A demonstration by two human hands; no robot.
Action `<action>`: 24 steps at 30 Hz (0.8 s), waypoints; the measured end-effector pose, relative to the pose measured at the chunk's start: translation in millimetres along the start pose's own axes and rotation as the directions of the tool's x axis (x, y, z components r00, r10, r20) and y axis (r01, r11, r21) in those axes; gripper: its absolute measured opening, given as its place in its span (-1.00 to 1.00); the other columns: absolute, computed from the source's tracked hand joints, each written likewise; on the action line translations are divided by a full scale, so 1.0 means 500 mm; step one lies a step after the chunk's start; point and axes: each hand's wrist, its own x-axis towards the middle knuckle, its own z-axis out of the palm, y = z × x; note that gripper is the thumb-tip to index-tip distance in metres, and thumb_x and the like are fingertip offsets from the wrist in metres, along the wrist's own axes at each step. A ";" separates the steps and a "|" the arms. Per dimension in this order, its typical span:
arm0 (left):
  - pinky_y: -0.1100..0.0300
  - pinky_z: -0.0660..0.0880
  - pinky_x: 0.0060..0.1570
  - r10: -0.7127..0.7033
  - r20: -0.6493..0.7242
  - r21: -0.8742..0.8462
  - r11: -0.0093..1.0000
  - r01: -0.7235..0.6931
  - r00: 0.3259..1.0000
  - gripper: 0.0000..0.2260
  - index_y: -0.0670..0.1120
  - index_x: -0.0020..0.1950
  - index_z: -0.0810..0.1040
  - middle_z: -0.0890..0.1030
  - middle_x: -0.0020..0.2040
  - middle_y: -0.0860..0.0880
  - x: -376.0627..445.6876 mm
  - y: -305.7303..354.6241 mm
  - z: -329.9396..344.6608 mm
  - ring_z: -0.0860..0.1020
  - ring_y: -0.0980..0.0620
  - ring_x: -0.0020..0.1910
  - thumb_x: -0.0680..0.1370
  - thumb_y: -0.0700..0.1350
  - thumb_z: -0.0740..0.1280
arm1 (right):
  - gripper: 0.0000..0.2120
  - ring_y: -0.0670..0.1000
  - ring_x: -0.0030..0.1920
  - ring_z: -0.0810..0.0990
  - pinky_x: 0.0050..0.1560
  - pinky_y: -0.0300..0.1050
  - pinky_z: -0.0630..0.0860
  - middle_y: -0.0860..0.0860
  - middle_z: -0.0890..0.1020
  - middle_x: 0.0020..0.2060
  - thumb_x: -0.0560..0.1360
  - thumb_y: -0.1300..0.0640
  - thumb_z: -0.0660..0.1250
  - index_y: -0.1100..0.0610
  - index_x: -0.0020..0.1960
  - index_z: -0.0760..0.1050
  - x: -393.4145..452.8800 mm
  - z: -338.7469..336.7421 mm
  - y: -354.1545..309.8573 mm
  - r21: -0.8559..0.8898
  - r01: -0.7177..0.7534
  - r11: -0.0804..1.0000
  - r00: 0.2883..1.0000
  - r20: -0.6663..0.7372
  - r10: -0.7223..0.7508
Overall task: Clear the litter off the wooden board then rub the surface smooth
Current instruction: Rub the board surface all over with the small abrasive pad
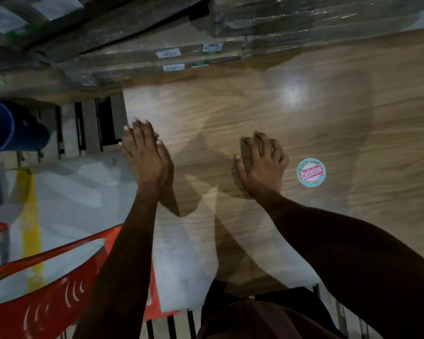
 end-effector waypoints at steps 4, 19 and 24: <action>-0.26 -0.03 0.58 0.132 0.021 0.028 0.991 -0.132 0.991 -0.44 -0.08 0.67 0.09 0.06 0.68 -0.12 -0.066 0.080 0.023 0.00 -0.19 0.65 0.66 -0.02 0.06 | -0.52 0.14 0.43 0.32 0.23 0.11 0.29 -0.05 0.37 0.51 0.55 -0.25 0.25 -0.14 0.42 0.42 -0.002 -0.004 -0.001 -0.005 0.008 1.000 1.000 0.005 -0.008; -0.24 -0.08 0.58 0.024 0.087 0.035 0.999 -0.027 0.996 -0.43 -0.07 0.68 0.03 0.02 0.68 -0.13 -0.100 0.036 0.005 -0.05 -0.20 0.66 0.66 0.02 -0.05 | -0.53 0.15 0.42 0.32 0.23 0.12 0.30 -0.05 0.38 0.51 0.56 -0.24 0.26 -0.13 0.42 0.42 -0.002 -0.004 -0.004 0.001 0.009 1.000 1.000 0.004 -0.009; -0.20 -0.07 0.60 0.197 0.130 -0.027 0.981 -0.195 0.972 -0.45 -0.01 0.68 0.04 0.03 0.69 -0.07 -0.150 0.041 0.022 -0.05 -0.13 0.66 0.67 0.02 -0.03 | -0.54 0.16 0.41 0.35 0.23 0.14 0.31 -0.05 0.39 0.50 0.56 -0.23 0.26 -0.12 0.41 0.44 -0.003 -0.003 -0.004 0.008 0.004 1.000 1.000 -0.013 -0.003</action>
